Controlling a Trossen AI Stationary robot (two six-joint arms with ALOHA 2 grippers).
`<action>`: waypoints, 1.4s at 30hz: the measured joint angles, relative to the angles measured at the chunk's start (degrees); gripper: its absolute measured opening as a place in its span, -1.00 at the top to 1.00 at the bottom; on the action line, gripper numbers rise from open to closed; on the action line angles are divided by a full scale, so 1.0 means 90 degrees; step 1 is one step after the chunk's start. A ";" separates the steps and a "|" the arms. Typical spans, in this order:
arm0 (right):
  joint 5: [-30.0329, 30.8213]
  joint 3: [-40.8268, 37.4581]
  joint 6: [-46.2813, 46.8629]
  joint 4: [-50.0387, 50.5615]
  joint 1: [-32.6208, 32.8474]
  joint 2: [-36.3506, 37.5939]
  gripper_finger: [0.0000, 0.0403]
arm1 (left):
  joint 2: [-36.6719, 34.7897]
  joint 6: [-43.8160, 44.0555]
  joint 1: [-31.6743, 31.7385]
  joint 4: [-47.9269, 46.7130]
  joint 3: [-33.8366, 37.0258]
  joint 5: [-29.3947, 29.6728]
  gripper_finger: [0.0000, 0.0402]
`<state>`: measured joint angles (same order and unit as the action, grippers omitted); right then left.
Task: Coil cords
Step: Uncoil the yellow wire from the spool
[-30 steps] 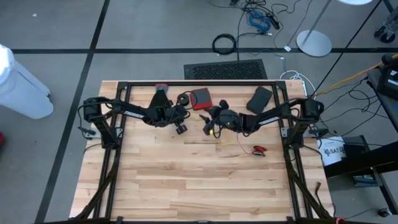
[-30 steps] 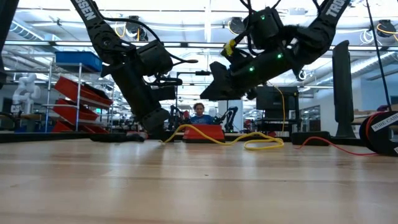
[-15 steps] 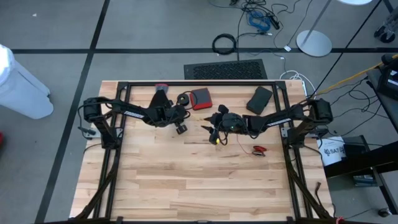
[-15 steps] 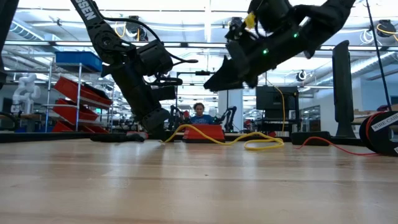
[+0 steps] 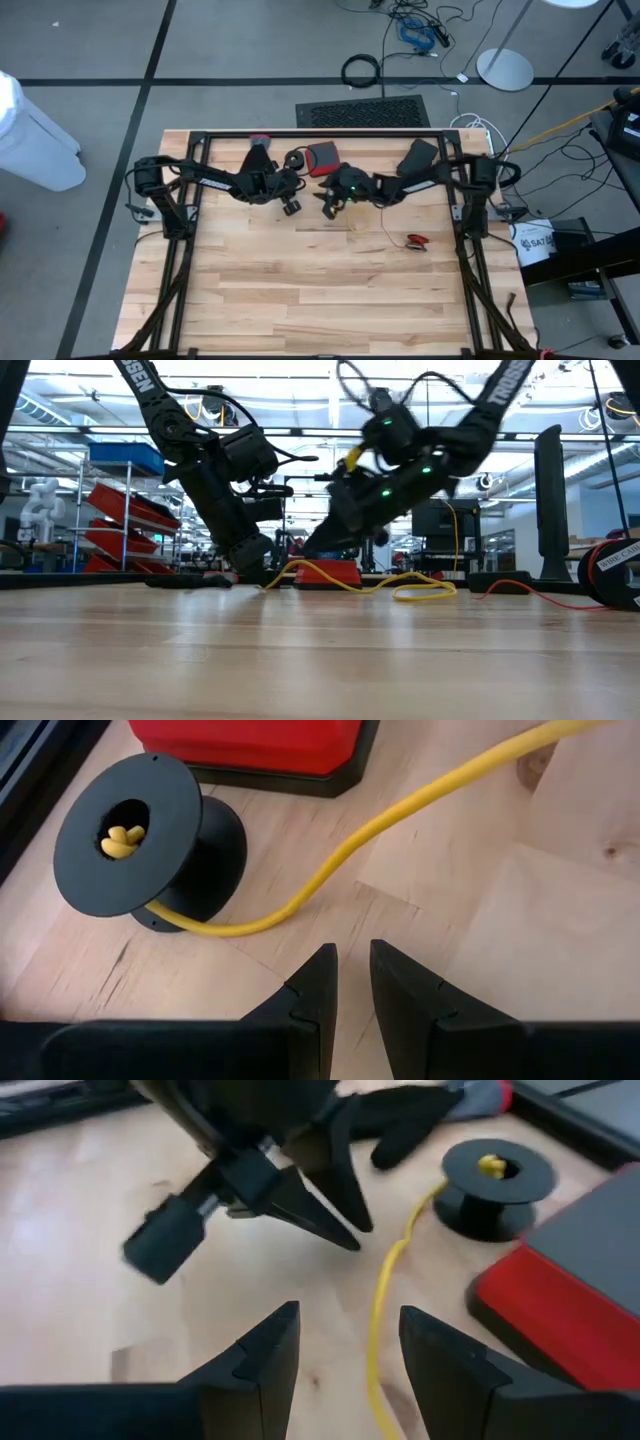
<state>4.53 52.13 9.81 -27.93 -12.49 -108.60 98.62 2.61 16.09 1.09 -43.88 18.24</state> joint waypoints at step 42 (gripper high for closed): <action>0.2399 0.1128 0.0941 0.9276 0.1132 0.2672 1.00 | -0.0001 0.0000 -0.0002 0.0001 0.0005 -0.0002 0.65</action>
<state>26.11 62.28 18.27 55.55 -2.30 -84.55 98.61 2.61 16.08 1.10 -43.83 18.22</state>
